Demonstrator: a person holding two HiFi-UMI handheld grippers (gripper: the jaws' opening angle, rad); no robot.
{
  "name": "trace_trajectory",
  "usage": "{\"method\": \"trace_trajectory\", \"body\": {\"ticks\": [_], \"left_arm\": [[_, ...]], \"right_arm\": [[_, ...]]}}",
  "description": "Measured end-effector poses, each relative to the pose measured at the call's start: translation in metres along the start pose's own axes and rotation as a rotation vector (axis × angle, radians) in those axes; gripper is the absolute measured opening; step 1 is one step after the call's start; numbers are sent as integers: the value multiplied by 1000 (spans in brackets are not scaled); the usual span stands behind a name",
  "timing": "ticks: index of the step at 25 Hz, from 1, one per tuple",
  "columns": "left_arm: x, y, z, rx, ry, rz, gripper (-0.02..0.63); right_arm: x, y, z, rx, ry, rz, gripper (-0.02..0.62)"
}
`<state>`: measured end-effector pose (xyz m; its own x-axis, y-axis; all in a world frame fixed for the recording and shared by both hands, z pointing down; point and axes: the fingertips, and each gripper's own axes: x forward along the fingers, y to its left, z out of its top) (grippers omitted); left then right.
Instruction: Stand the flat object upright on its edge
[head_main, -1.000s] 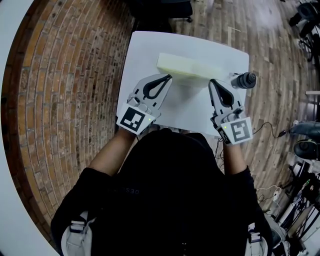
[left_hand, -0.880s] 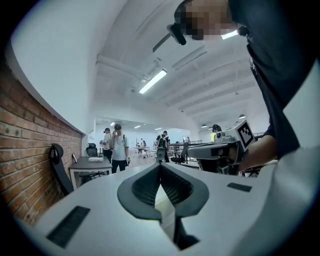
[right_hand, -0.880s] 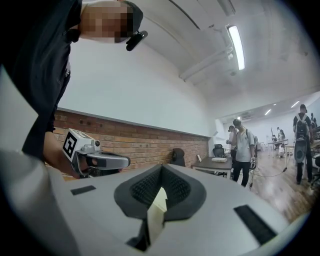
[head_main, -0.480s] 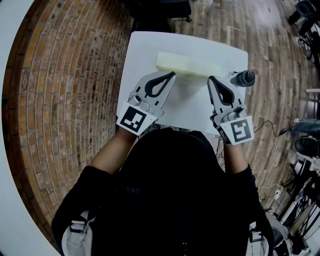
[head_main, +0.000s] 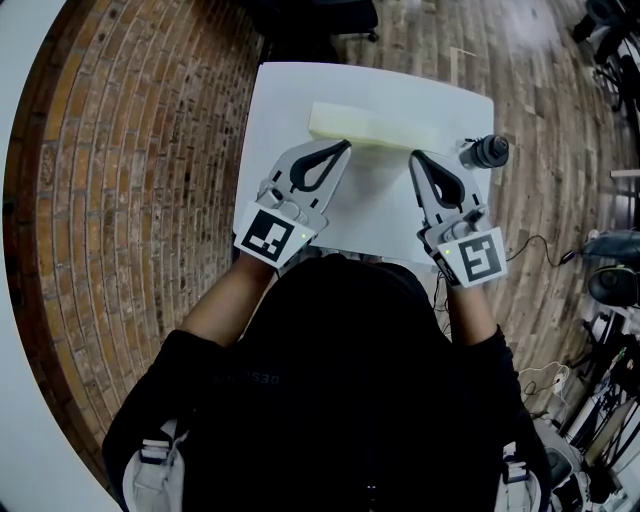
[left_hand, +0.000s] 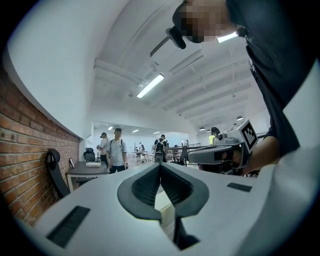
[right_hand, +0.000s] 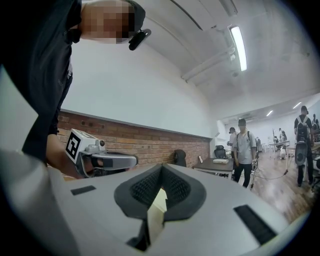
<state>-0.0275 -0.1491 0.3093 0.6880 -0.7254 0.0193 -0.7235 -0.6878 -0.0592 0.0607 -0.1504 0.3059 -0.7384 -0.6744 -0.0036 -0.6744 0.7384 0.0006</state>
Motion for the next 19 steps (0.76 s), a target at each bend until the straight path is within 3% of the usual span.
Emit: {"method": "trace_trajectory", "body": {"ticks": [19], "left_arm": [[2, -1, -6, -5, 13, 1, 20]], "right_arm": [[-1, -2, -9, 15, 27, -7, 6]]}}
